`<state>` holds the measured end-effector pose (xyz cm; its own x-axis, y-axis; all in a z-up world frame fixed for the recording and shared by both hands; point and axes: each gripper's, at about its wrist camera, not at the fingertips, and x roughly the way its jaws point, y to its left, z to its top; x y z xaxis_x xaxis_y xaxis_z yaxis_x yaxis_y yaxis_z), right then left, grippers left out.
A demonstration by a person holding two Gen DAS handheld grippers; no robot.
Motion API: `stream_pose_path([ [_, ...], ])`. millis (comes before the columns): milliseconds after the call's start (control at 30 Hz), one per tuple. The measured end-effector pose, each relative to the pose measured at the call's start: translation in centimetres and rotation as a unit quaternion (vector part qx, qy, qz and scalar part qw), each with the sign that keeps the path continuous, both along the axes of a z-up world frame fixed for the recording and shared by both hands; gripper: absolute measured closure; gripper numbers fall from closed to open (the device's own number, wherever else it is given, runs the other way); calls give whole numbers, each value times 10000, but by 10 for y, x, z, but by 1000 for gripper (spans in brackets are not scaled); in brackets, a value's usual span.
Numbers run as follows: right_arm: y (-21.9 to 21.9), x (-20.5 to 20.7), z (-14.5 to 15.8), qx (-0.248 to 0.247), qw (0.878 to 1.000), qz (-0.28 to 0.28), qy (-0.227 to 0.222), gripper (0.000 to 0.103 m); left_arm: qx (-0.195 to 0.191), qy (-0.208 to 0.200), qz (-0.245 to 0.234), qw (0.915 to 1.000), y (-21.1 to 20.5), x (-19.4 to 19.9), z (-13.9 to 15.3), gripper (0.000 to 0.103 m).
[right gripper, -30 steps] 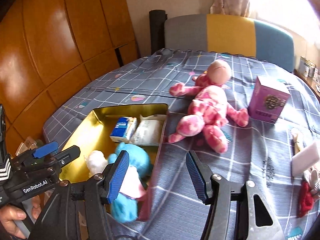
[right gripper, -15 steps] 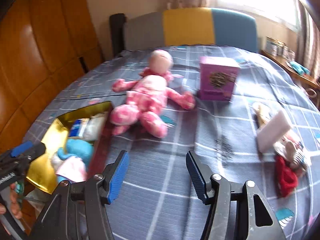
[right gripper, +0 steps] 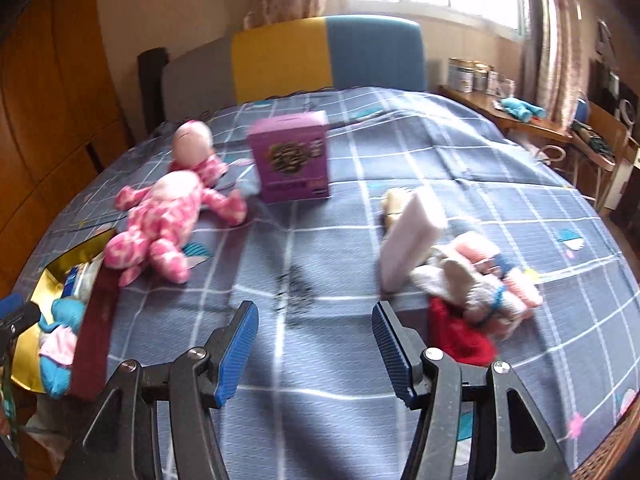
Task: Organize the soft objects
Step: 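Move both tools back toward the socks and red hat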
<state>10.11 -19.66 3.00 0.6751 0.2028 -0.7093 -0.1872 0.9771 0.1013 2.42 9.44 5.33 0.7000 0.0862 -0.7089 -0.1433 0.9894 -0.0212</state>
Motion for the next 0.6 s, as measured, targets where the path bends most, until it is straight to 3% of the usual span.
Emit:
stream_pose_path([
  [167,-45,15,9,-160,9981,-582,-156,43,172,165,-283,9993,-28,19,-6,20],
  [333,-93,30,5,-275,9898,-1386,-202,43,-18,392,-622,9973,-51,37,-14,20],
  [467,-123,33,4,120,9810,-1923,-203,43,-105,510,-916,9944,-74,54,-19,20],
  [600,-138,32,4,503,9762,-2100,-177,43,-294,511,-1202,9910,-101,74,-18,20],
])
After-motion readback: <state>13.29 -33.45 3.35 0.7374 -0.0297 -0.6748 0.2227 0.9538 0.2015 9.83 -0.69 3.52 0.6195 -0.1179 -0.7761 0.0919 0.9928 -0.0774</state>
